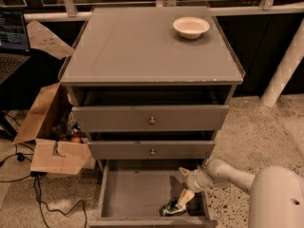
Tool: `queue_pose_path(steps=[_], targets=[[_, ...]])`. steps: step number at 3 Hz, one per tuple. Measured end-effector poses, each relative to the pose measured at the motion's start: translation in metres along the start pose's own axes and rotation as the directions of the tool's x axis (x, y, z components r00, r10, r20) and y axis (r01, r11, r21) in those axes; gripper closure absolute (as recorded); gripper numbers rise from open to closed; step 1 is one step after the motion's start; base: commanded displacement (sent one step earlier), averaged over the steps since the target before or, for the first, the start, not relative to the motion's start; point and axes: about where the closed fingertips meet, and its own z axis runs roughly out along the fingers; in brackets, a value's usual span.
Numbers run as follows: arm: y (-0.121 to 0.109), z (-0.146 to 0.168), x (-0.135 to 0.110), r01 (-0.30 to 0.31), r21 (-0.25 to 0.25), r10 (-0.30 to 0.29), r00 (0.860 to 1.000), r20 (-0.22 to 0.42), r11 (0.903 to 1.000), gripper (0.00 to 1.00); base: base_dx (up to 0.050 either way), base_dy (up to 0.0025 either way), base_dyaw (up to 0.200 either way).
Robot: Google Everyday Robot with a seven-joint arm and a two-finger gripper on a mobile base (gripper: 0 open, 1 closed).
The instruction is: Pick green can from bottom drawer and place on counter
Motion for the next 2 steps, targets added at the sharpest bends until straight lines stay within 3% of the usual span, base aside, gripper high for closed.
queue_pose_path(steps=[1,2], targets=[[0.0033,0.011,-0.0042,0.049,-0.057,-0.048,0.999,0.026,0.9972,0.0,0.0,0.0,0.0],[0.0037,0.0108,-0.0045,0.053,-0.063,-0.051,0.998,0.028,0.9966,0.0,0.0,0.0,0.0]])
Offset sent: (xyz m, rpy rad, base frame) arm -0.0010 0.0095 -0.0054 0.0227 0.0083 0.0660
